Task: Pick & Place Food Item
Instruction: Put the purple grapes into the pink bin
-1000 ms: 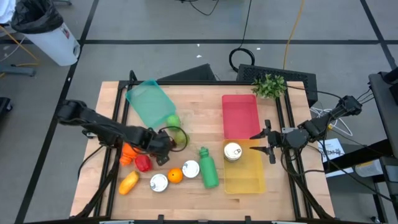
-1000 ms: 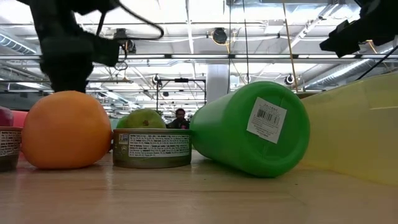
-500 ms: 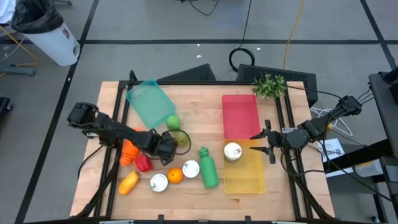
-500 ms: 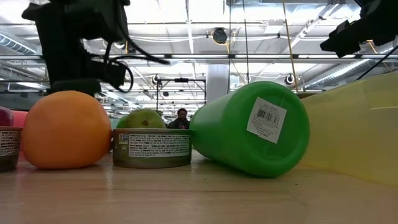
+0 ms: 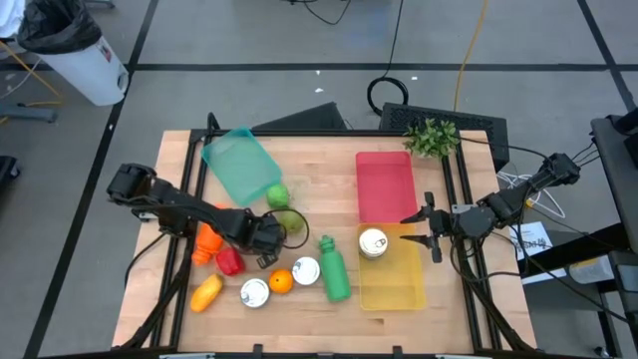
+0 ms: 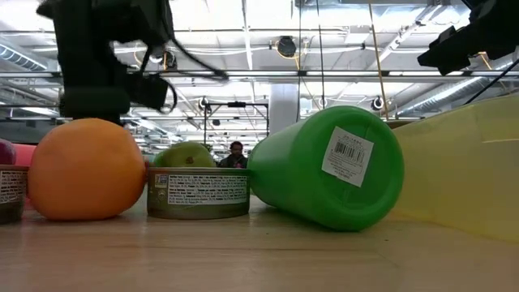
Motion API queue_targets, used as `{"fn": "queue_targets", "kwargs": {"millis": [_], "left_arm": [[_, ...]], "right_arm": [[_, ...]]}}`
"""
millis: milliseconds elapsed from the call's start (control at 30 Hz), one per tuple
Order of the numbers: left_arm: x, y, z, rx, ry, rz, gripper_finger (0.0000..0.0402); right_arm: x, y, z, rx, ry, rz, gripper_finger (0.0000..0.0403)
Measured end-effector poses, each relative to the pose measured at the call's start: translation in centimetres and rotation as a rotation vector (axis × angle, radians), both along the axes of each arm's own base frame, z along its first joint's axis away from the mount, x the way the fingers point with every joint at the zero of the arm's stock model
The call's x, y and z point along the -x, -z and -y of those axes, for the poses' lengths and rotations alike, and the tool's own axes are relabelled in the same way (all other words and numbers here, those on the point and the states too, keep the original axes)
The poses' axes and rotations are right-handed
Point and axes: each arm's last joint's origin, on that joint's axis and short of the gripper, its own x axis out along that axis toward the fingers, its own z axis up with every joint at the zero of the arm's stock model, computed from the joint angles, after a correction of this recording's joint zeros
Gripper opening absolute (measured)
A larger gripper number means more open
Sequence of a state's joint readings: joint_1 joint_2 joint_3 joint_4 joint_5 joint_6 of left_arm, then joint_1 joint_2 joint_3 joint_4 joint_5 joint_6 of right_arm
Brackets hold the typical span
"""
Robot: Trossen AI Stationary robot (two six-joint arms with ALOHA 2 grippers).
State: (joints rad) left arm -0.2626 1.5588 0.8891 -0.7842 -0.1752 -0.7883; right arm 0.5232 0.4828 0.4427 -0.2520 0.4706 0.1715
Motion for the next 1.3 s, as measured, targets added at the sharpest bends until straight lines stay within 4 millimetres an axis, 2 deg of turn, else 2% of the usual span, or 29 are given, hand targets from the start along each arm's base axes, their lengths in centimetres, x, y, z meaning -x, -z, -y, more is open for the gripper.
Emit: {"fn": "queue_targets", "kwargs": {"millis": [100, 333, 467, 667, 900, 1100, 1200, 1300], "left_arm": [[0.0, -2.3, 0.0, -0.002, -0.001, 0.054, 0.0011], [-0.9, -8.4, -0.2, -0.076, 0.018, 0.343, 0.0033], [-2.4, -11.2, -0.1, -0.180, 0.122, 0.555, 0.0020], [-5.2, -13.8, 0.3, -0.351, 0.382, 0.858, 0.0008], [-8.3, -14.9, 0.0, -0.387, 0.548, 1.155, 0.0027], [-10.4, -13.5, -0.6, -0.369, 0.595, 1.231, 0.0029], [-11.1, -13.0, -1.1, -0.369, 0.567, 1.251, 0.0030], [-11.8, -12.3, -1.5, -0.350, 0.574, 1.269, 0.0030]], "right_arm": [[0.0, 0.0, 0.0, 0.000, 0.000, 0.000, 0.0171], [0.0, 0.0, 0.0, -0.001, 0.000, 0.001, 0.0171], [-0.1, -0.1, 0.0, -0.007, 0.000, 0.013, 0.0171], [-0.4, -0.3, -0.2, -0.017, -0.001, 0.033, 0.0171], [-1.2, -0.2, -0.7, -0.021, -0.002, 0.040, 0.0171], [-2.5, -0.5, -1.1, -0.031, 0.033, 0.112, 0.0175], [-3.2, -0.2, -1.3, -0.009, 0.030, 0.176, 0.0193], [-4.0, 0.1, -1.3, 0.011, 0.040, 0.297, 0.0228]]}}
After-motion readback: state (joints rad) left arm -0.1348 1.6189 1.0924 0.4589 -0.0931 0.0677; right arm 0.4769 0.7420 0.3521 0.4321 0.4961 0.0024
